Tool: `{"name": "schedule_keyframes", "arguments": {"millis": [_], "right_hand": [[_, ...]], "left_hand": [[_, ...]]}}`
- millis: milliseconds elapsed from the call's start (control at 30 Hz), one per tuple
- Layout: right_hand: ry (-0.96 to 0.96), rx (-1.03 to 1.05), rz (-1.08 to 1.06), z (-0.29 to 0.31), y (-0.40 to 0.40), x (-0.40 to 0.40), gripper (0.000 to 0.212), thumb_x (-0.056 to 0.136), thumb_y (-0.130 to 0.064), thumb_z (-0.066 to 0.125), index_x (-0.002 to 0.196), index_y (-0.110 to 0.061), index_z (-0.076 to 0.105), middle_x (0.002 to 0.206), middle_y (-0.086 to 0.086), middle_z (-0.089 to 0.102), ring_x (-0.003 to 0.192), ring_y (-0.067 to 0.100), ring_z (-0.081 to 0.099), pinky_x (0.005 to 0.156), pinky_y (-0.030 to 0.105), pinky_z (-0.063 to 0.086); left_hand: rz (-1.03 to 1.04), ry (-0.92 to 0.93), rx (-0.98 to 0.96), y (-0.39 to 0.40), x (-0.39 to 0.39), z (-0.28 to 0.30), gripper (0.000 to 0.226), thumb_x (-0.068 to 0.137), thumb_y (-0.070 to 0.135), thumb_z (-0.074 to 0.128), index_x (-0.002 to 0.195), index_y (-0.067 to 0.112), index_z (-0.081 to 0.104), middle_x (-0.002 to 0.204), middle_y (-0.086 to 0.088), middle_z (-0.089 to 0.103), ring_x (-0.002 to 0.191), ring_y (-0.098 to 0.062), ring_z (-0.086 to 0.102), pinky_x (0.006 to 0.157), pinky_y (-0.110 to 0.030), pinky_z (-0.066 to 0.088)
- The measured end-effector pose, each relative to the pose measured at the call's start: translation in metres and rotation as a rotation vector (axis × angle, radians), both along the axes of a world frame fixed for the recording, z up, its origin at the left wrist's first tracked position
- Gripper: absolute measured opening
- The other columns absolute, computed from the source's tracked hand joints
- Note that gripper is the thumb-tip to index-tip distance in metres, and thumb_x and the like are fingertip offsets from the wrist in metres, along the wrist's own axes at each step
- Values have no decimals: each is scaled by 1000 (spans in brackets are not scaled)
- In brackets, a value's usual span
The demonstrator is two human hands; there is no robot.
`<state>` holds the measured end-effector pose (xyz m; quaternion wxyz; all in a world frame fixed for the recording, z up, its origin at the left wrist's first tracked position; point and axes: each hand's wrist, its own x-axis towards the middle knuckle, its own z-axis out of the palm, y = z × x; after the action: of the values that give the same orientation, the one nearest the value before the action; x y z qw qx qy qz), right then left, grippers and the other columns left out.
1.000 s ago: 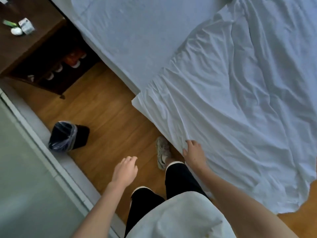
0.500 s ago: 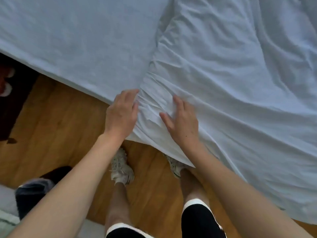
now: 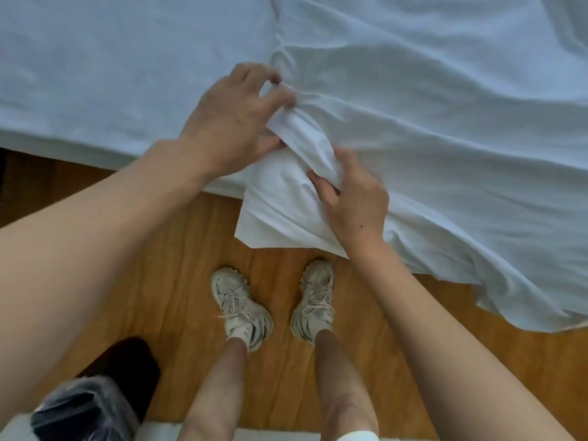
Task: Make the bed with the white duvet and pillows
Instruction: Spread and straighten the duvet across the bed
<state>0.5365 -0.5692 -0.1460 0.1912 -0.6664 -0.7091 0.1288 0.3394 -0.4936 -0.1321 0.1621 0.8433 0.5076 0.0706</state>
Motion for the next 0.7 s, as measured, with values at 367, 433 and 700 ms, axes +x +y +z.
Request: {"name": "schedule_keyframes", "arguments": {"millis": [367,433,700], "right_hand": [[59,26,166,25,-49,-18,27,93,-30,53,98,-6,65,57,2,57,44,20,52,44,22,30],[80,14,182,32,-58,-23,25,94,-28,52,96,-7,65,57,1,55,44,17,48,46,21,26],[46,-72,359,39,-72,-26,9,93,-14,60,87,-8,63,54,-2,50,42,15,40,38,23,30]], "left_hand": [[-56,-133,324,-51,-7,18,15,96,15,57,91,4,66,87,-14,63,71,-30,61,46,-33,45],[-38,-126,373,-60,-9,17,8,92,7,62,86,4,67,82,-11,64,62,-25,60,42,-31,44],[251,-189,95,-155,-49,0,18,96,8,54,83,3,66,73,-8,63,57,-22,58,42,-34,49]]}}
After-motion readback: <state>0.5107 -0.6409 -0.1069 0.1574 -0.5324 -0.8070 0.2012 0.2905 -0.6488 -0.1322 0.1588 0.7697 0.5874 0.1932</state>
